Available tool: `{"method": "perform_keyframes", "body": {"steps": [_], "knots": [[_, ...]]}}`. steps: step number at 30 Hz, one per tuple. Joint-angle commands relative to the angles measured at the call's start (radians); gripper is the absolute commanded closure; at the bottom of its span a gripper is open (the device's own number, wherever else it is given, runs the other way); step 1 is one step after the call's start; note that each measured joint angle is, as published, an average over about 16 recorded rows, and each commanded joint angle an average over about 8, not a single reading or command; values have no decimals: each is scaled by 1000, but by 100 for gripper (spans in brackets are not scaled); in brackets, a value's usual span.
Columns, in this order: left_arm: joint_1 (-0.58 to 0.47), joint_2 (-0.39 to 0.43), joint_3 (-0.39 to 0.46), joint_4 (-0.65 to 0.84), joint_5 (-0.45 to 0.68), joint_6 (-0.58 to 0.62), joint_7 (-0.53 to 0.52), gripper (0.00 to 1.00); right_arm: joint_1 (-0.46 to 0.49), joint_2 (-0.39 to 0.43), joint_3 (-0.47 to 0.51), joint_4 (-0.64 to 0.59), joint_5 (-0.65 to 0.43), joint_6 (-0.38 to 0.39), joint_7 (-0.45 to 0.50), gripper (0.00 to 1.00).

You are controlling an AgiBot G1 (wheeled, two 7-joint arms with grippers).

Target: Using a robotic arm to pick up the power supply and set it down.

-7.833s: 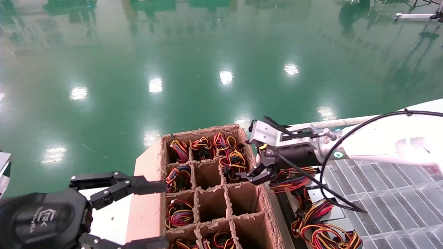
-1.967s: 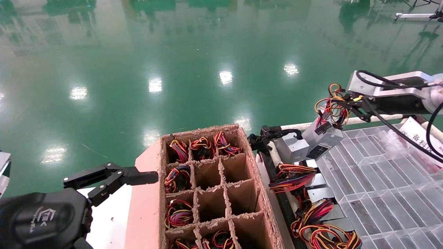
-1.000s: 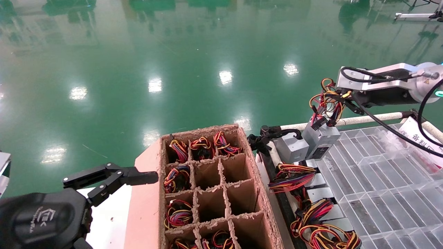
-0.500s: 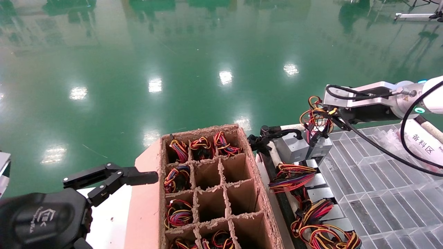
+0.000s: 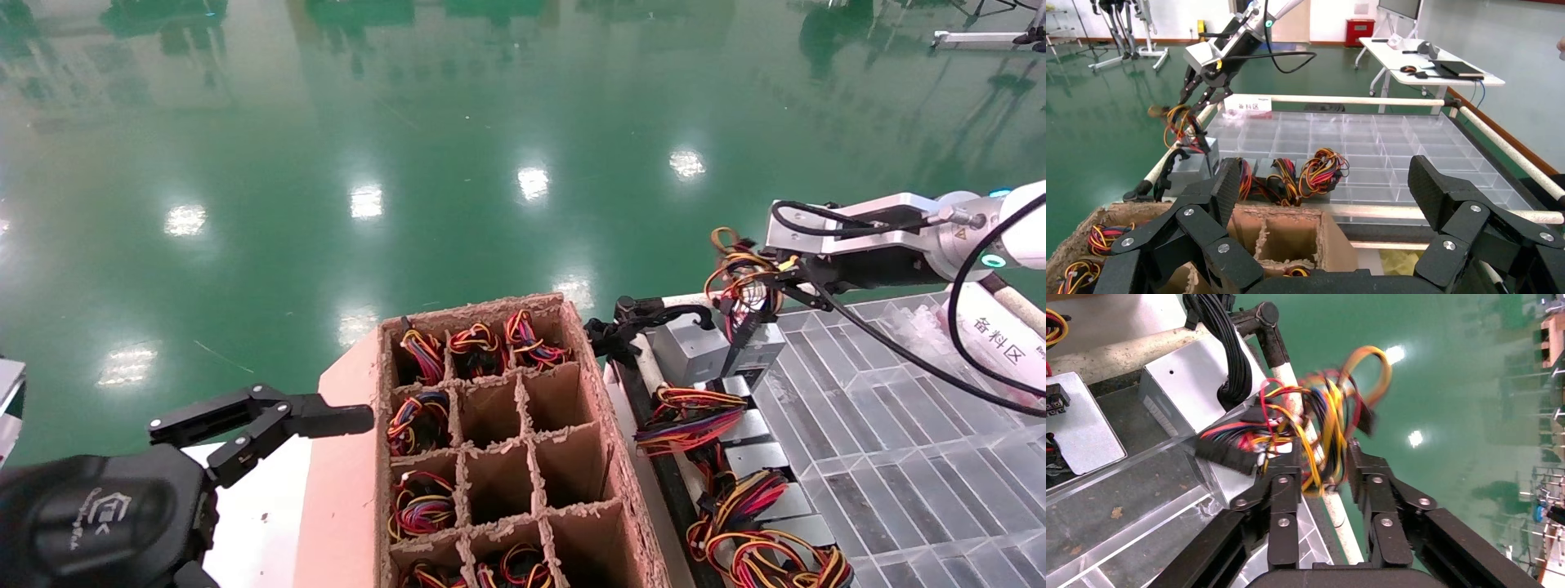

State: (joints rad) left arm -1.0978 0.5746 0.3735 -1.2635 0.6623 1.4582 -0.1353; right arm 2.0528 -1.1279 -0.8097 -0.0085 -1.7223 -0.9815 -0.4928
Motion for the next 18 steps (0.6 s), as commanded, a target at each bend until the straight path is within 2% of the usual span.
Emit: {"method": "perform_keyframes", "body": {"steps": [1,12,18], "knots": [[0,0,0,0,0,0,0,0,0,0,-1,0,-1,0,0,0],[0,0,0,0,0,0,0,0,78,55,14,-3,20,-87,17,0],[0,0,0,0,0,0,0,0,37,88,43,59,73,-124,51,0]]}}
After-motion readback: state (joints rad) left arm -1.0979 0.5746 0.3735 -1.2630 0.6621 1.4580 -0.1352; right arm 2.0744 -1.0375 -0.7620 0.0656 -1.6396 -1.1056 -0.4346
